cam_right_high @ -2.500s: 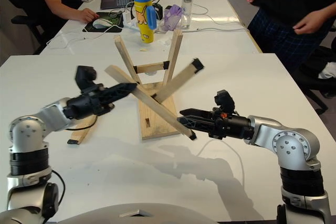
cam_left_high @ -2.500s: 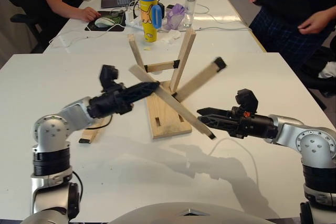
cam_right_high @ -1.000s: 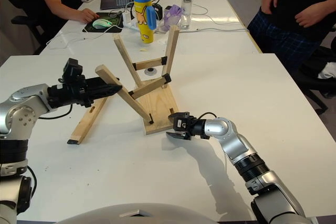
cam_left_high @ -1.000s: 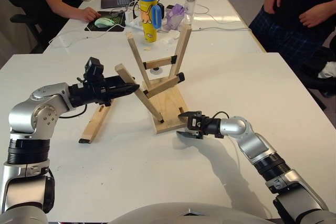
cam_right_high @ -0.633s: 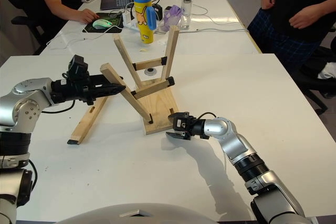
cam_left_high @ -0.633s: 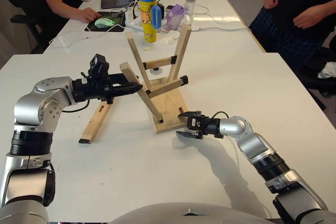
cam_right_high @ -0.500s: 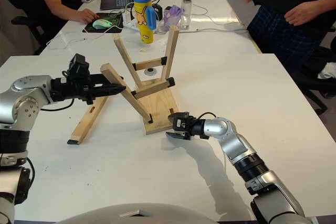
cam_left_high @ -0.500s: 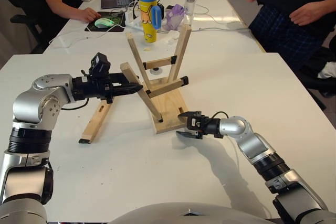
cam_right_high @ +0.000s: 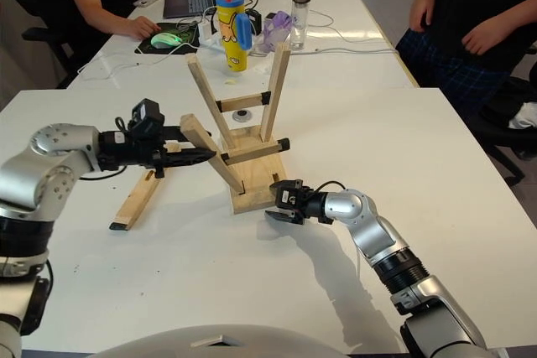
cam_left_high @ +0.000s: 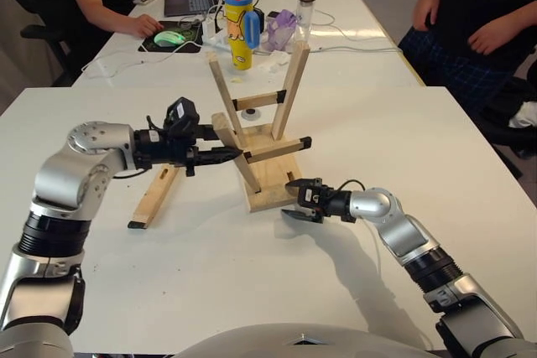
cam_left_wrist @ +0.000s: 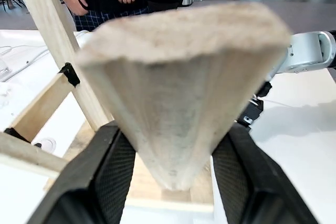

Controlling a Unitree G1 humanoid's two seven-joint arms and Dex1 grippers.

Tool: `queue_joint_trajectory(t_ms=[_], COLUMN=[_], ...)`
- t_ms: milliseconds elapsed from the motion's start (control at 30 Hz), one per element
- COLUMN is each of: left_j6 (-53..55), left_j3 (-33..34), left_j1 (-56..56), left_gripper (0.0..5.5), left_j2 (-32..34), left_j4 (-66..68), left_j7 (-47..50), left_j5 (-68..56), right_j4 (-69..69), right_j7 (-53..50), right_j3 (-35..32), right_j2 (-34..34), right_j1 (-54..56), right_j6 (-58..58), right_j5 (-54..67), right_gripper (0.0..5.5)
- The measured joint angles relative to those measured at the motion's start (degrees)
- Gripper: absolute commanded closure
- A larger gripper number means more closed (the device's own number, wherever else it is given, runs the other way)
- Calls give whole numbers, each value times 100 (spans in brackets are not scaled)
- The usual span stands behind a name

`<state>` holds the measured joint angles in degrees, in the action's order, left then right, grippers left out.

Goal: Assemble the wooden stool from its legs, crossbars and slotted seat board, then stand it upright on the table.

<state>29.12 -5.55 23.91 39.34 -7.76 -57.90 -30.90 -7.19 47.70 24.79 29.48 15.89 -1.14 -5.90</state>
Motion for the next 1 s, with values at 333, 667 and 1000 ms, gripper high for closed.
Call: queue_joint_trajectory(t_ms=[333,667,1000], left_j6=[471,187,1455], left_j3=[-192,1049,974], left_j1=[-700,-1335,-2713], left_gripper=[150,11,11], left_j2=[347,313,-301], left_j4=[591,520,-598], left_j7=[23,1796,3660], left_j5=[554,1263,2106], right_j4=[24,630,1785], right_j7=[-8,-84,-895], right_j3=[-54,-323,-329], right_j2=[-202,-688,-1255], right_j1=[-8,-170,-529], right_j6=[-297,-1922,-3746], right_j5=[209,953,1320], right_gripper=[223,223,223])
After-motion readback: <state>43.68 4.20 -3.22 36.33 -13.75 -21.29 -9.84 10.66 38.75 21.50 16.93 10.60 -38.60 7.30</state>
